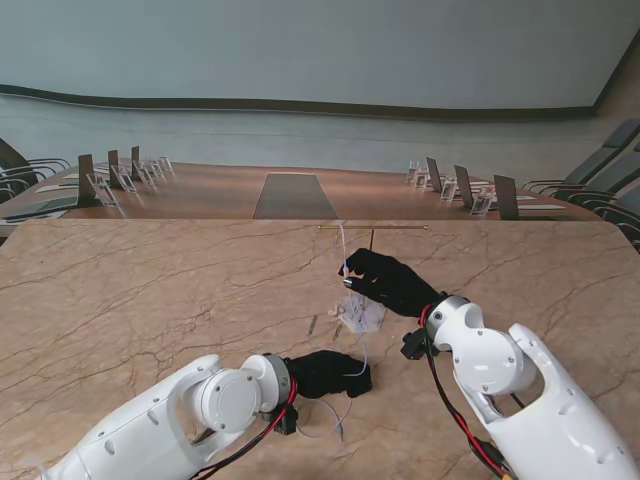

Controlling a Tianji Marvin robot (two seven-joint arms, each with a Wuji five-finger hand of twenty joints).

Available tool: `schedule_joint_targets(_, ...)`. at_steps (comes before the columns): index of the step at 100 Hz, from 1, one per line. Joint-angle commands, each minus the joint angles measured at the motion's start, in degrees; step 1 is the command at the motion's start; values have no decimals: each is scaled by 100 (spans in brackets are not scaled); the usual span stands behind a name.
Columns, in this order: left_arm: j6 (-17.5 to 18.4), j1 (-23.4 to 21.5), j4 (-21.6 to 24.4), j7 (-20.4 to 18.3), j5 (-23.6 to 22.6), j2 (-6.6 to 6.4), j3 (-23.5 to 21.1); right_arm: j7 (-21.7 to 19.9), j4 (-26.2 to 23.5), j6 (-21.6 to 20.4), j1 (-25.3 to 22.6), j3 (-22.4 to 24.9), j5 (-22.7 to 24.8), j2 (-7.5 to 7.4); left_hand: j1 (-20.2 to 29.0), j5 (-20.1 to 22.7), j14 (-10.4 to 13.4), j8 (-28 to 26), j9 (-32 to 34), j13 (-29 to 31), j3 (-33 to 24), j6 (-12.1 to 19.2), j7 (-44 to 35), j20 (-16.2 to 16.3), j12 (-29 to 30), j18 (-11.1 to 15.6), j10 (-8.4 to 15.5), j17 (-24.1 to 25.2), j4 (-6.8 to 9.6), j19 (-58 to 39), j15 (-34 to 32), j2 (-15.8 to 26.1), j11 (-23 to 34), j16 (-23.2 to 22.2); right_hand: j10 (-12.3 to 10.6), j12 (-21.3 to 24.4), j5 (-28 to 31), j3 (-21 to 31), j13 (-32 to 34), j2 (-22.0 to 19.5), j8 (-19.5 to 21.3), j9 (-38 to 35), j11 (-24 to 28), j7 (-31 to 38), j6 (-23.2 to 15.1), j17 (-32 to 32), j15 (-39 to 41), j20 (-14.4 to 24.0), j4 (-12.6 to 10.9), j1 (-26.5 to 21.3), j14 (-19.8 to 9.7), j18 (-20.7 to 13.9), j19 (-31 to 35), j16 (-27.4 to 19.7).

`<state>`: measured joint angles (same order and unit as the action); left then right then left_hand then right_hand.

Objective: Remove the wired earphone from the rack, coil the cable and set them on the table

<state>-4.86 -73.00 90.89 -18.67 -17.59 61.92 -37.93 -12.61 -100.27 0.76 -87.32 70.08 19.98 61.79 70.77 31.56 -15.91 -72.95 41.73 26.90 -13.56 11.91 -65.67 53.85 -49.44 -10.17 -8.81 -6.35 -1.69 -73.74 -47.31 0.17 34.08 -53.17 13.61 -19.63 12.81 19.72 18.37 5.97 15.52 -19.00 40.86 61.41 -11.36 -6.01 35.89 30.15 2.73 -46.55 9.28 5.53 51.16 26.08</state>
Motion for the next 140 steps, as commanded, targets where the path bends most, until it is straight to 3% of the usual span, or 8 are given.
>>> schedule_joint_targets(1, -34, -7, 36, -34, 24, 7, 18, 96, 39, -57, -12, -48, 62, 60, 320, 177, -2, -46, -99, -65, 0, -148, -233, -58, -26, 166, 62, 78, -69, 10, 19, 332, 19, 73, -36, -105, 214, 560, 184, 299, 261, -188, 164, 247, -251, -74, 181, -126, 27, -133, 44, 84, 307, 29)
schedule_joint_targets(26, -98, 1, 46, -46, 43, 9, 20, 443, 201, -300, -5, -113, 359, 104, 319, 47, 37, 592, -71, -51, 47, -164, 396, -162, -61, 128, 77, 102, -71, 150, 147, 257, -111, 187, -83, -200, 957, 1894, 672, 920, 676, -823, 318, 556, -624, -318, 251, -227, 228, -234, 60, 268, 624, 23)
schedule_joint_targets(40, -162, -11, 62, -23, 18, 14, -3, 481, 229, -329, -31, -95, 333, 113, 319, -373, 177, 2090, -186, -196, 214, -273, 1490, -434, -260, 90, 124, 281, -89, 632, 419, 19, -488, 410, -67, -240, 1452, 2334, 667, 1116, 1356, -982, 382, 767, -643, -285, 244, -288, 212, -215, 78, 270, 691, 19)
schedule_joint_targets(54, -156, -79, 76, 39, -28, 20, -99, 466, 221, -383, -78, -59, 293, 108, 97, -1173, 342, 3535, -528, -445, 1365, -631, 1991, -863, -69, 24, 188, 567, 75, 1445, 874, -528, -831, 779, -49, -261, 1871, 2710, 613, 1235, 2207, -1149, 415, 734, -604, -244, 213, -318, 128, -110, 57, 255, 720, 0)
schedule_joint_targets(61, -122, -127, 86, 46, -60, 11, -180, 442, 202, -415, -109, -31, 309, 98, -588, -1342, 446, 3701, -978, -649, 1366, -793, 2305, -1049, 1160, 41, 223, 734, 78, 1855, 1248, -743, -674, 1056, -59, -262, 2012, 2873, 586, 1286, 2477, -1232, 422, 747, -546, -228, 184, -318, 35, -50, 20, 238, 720, -13)
schedule_joint_targets(82, -106, -394, 195, 97, -150, -14, -565, 277, 102, -479, -213, 97, 366, 51, -2064, -1661, 665, 4133, -1451, -1045, 1243, -1216, 3378, -1509, 1793, 110, 228, 1022, 75, 2995, 2262, -549, -1158, 1764, -97, -189, 2293, 3232, 501, 1425, 2825, -1528, 365, 737, -376, -166, 119, -332, -119, 48, -90, 157, 663, -49)
schedule_joint_targets(115, -52, -711, 326, 226, -335, -28, -1003, 74, 9, -564, -324, 205, 465, -8, -2864, -1930, 839, 4532, -1777, -1312, 1067, -1397, 3850, -1790, 2211, 172, 300, 1062, 20, 3972, 3026, -467, -1558, 2258, 125, -193, 2552, 3749, 842, 1672, 2897, -2077, 431, 770, -27, -384, 305, -359, -204, 65, 61, 159, 765, -27)
schedule_joint_targets(140, 17, -841, 407, 306, -270, -9, -1262, -163, -65, -632, -394, 244, 603, -74, -3142, -1907, 870, 4635, -1814, -1350, 1192, -1424, 3965, -1839, 2332, 190, 278, 1056, 13, 4288, 3220, -149, -1661, 2418, 491, -376, 2750, 4325, 1582, 1964, 2712, -2703, 1385, 971, 174, -862, 999, -195, -165, -41, 258, 580, 1465, 324)
